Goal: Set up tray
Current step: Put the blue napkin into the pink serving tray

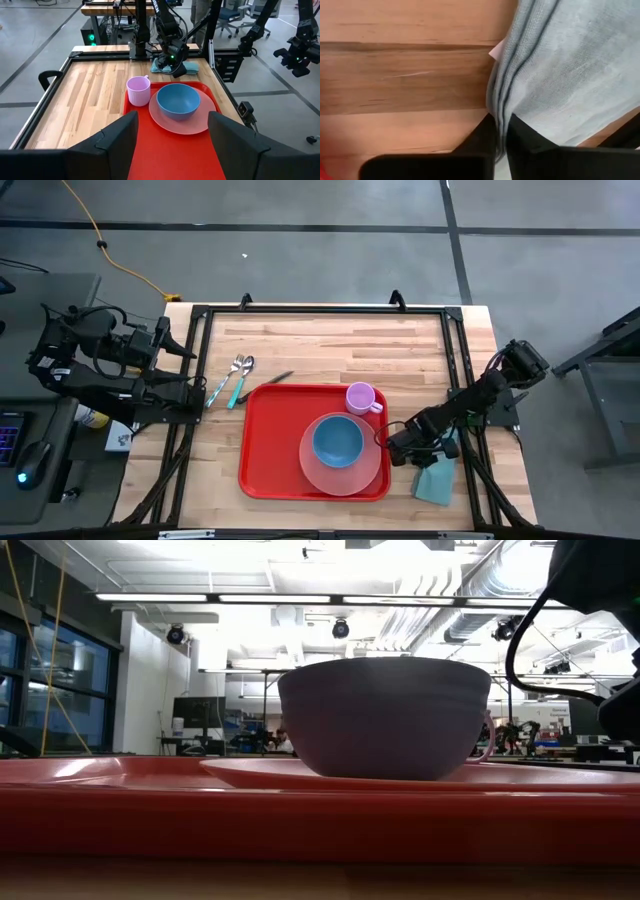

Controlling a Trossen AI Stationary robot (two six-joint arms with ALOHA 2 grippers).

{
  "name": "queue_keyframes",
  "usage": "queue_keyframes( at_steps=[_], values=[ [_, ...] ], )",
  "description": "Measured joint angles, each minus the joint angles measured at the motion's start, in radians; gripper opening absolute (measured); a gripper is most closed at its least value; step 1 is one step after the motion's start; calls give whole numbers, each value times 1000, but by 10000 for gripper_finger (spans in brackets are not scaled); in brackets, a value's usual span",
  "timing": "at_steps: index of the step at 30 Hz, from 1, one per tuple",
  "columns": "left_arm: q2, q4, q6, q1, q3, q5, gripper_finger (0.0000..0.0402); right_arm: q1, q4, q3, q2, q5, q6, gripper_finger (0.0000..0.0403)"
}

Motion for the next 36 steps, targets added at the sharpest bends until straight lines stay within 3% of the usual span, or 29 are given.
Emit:
queue_keyframes(
  at_steps=[11, 18, 22, 36],
  values=[
    [0, 0, 0, 0, 0, 0, 273, 0, 7, -3, -13, 1, -52, 1],
    [0, 0, 2, 0, 0, 0, 273, 16, -44, -3, -132, 161, -9, 0],
    [0, 0, 2, 0, -1, 0, 273, 14, -176, 36, -187, 240, -11, 0],
    [0, 1, 4, 0, -1, -1, 273, 7, -567, 306, -247, 292, -84, 0]
  ],
)
